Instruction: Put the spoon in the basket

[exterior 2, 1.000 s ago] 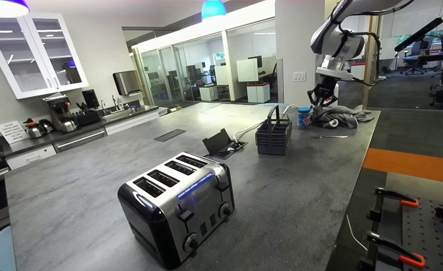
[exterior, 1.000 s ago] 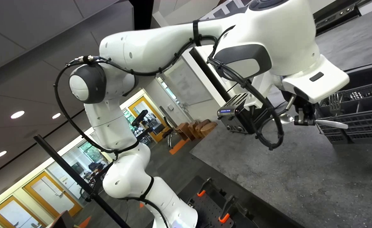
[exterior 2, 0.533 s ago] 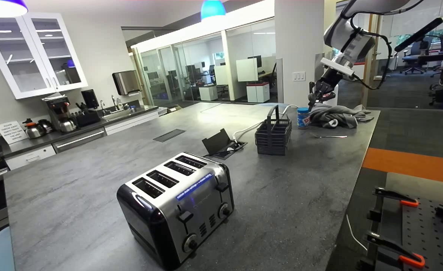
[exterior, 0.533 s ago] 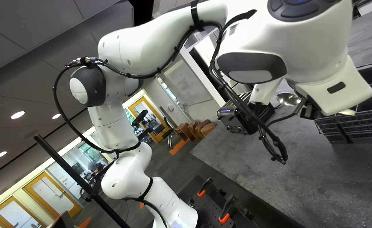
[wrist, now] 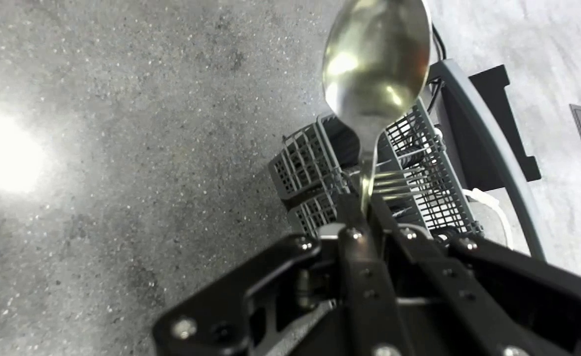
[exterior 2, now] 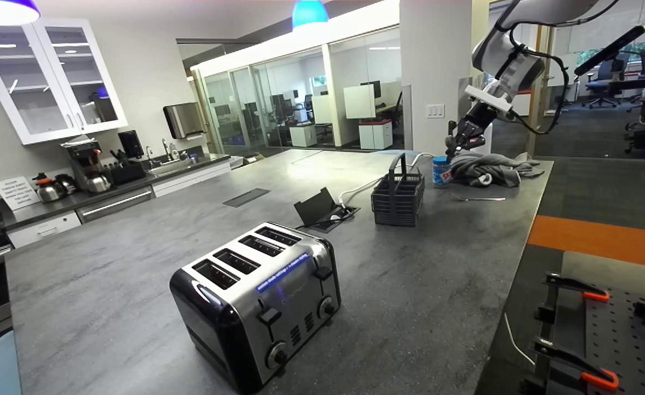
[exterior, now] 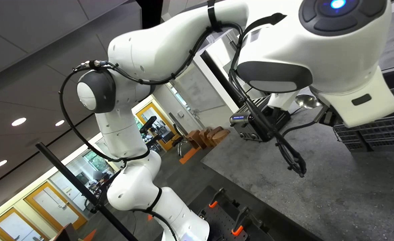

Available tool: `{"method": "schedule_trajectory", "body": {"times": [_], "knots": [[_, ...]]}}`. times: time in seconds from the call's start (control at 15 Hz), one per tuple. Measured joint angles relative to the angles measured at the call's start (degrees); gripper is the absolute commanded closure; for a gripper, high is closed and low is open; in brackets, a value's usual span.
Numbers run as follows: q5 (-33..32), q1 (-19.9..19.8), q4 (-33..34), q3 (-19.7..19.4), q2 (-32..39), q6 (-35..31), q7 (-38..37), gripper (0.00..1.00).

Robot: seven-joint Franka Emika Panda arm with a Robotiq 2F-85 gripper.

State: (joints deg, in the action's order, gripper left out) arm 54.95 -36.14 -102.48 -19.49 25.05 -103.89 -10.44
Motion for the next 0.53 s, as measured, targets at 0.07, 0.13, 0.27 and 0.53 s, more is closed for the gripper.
{"method": "schedule_trajectory", "body": {"times": [0.07,0.13,0.27,0.53], "knots": [[1.50,-0.55,0.21,-0.02,0.06,1.78,-1.34,0.98],[2.98,-1.28,0.54,-0.05,0.13,3.76,-2.69,0.98],[6.18,-2.99,1.29,-0.18,0.30,7.52,-5.63,0.98],[12.42,-5.99,2.94,-0.40,1.93,13.84,-12.62,0.98]]}}
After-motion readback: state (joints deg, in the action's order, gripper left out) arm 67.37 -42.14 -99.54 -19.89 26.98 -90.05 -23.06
